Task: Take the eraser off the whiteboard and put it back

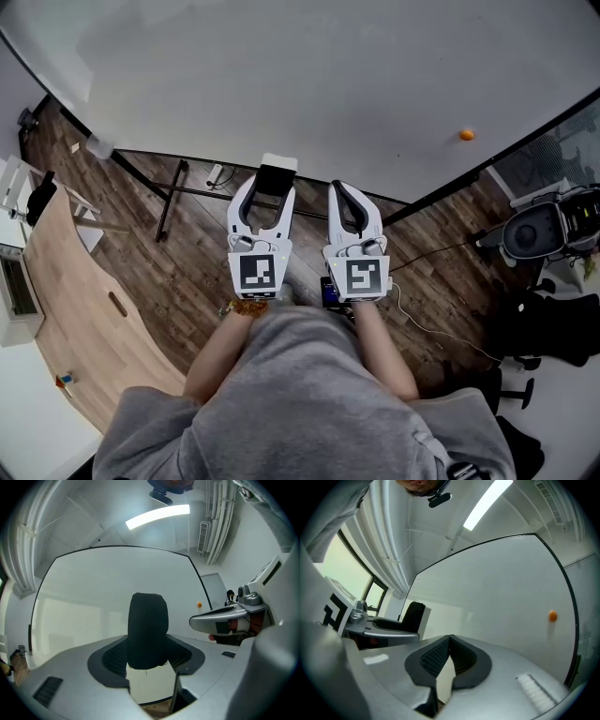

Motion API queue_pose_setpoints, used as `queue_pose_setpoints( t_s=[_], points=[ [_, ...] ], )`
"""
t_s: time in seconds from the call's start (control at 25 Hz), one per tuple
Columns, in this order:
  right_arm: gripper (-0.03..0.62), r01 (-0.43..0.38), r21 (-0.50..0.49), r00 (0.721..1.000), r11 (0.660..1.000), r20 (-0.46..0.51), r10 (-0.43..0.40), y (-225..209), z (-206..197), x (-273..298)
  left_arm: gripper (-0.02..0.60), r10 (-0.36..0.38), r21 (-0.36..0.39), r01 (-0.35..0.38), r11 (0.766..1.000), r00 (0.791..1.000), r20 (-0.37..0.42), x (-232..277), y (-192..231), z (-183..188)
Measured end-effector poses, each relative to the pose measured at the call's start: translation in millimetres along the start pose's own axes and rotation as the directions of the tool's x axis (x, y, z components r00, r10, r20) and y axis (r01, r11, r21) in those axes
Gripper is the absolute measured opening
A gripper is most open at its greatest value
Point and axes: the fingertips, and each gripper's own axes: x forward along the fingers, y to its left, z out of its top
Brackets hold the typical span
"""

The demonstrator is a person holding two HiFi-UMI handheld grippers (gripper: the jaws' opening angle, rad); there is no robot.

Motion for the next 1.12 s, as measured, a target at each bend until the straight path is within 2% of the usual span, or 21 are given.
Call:
queue_pose_setpoints(
  t_s=[0.56, 1.12],
  points=[
    [0.011, 0.046, -0.008, 0.998, 0.999, -0.037, -0.046, -18, -8, 1, 0.235, -0.01, 0.006, 0.01, 1.0, 1.0, 0.003, 20, 1, 0],
    [0.011, 0.068, -0.004, 0.997, 0.998, -0.023, -0.068, -31, -12, 4, 0.235, -0.042, -0.002, 0.042, 0.999, 0.999, 0.004, 40, -5, -2]
  ],
)
